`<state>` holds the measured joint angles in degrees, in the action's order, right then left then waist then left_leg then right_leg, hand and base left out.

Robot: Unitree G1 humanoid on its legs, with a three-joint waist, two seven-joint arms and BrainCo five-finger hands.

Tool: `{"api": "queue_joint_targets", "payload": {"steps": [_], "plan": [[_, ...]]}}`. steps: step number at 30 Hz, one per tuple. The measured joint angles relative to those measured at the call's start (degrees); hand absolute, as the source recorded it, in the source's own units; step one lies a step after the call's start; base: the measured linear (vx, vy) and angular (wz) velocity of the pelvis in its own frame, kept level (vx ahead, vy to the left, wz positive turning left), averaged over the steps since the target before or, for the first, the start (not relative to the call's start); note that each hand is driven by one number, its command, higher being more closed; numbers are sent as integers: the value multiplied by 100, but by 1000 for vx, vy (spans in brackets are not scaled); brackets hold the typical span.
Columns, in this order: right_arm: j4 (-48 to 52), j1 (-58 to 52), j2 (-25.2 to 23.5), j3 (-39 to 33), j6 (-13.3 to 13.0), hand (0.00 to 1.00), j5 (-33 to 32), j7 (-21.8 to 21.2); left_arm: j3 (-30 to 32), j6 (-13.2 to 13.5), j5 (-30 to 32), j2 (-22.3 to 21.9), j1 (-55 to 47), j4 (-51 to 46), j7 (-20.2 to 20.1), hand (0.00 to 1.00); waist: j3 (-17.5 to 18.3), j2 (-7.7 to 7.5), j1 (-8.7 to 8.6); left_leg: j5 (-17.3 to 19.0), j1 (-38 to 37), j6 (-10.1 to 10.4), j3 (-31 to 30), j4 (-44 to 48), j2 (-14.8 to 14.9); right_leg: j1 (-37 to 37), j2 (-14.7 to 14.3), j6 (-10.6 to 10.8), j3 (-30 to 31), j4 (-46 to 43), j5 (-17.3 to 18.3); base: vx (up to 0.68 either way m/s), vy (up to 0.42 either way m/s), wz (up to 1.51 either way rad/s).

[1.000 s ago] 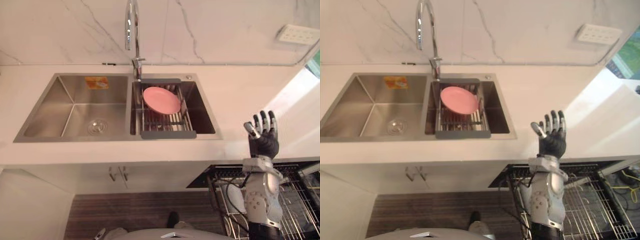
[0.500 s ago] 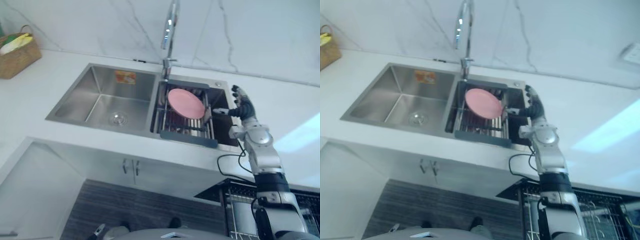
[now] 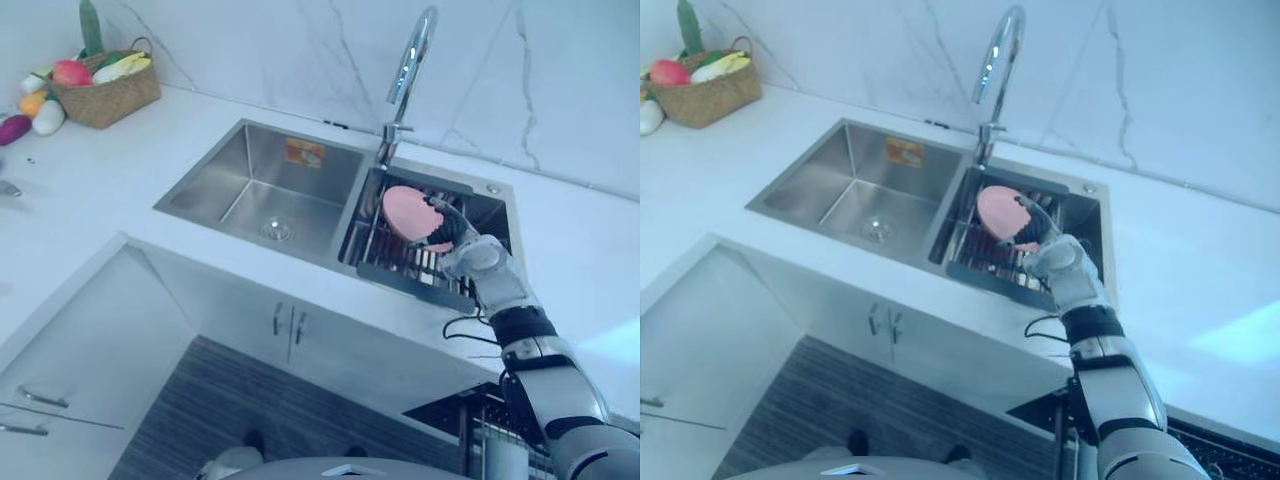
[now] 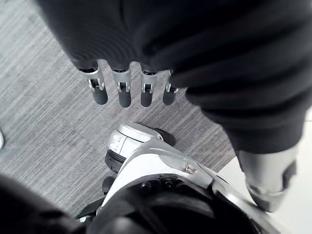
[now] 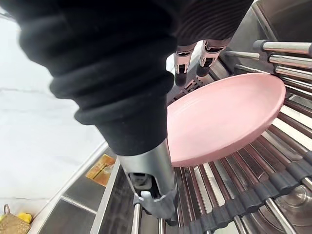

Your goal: Walk over to the sink, pick up the cup, carry it to the dishwasher, place the cup inside the dishwasher, then close the dishwasher door

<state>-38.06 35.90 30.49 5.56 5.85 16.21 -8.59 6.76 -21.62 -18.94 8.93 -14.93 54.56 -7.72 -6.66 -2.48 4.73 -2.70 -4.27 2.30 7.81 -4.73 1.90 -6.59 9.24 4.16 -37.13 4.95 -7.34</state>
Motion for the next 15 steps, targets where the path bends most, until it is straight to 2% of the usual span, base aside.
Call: {"api": "queue_joint_targets", "payload": {"steps": [8,11,15], "plan": [[-402,185,-32,229,4,0,155,-2,72,-61,81,-2,6,-4,13,0,-4,-4,86,-46,-5,0,174,1,16,-117,52,37,-162,4,19,28,32,13],[-632,322,-49,295,56,0,219,-2,109,-103,109,-2,11,-4,128,0,-9,-1,111,-47,-4,1,170,0,22,-125,49,38,-200,-2,19,59,23,2],[-1037,417,-72,295,108,0,226,146,206,-171,104,-1,23,-6,141,0,-32,-27,159,-60,12,15,153,-2,22,-142,52,39,-291,-27,19,51,24,6]]}}
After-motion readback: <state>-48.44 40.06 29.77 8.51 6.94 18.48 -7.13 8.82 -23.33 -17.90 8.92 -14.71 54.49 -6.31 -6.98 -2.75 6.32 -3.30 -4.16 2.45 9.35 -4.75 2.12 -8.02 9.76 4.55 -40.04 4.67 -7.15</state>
